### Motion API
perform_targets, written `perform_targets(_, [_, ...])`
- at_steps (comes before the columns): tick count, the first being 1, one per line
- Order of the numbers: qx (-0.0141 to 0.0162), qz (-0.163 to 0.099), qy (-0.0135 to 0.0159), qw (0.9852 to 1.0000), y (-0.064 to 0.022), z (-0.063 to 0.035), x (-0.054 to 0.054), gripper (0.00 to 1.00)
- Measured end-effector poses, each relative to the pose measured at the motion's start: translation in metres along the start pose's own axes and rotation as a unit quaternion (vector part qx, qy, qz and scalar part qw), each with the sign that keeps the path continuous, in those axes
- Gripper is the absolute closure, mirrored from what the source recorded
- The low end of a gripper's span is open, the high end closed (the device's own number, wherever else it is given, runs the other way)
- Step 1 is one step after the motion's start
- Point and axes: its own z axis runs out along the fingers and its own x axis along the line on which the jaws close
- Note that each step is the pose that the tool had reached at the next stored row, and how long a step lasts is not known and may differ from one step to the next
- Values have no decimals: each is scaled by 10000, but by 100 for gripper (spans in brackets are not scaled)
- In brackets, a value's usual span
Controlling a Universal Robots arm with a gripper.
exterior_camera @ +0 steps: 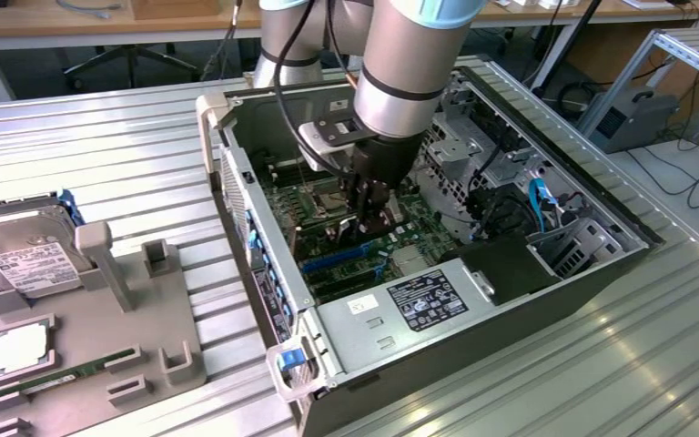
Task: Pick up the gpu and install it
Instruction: 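Insert the gpu into the slot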
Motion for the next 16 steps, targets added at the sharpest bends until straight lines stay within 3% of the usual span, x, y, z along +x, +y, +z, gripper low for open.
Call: perform_targets(16, [0, 10, 6, 10000, 47, 15, -22, 73])
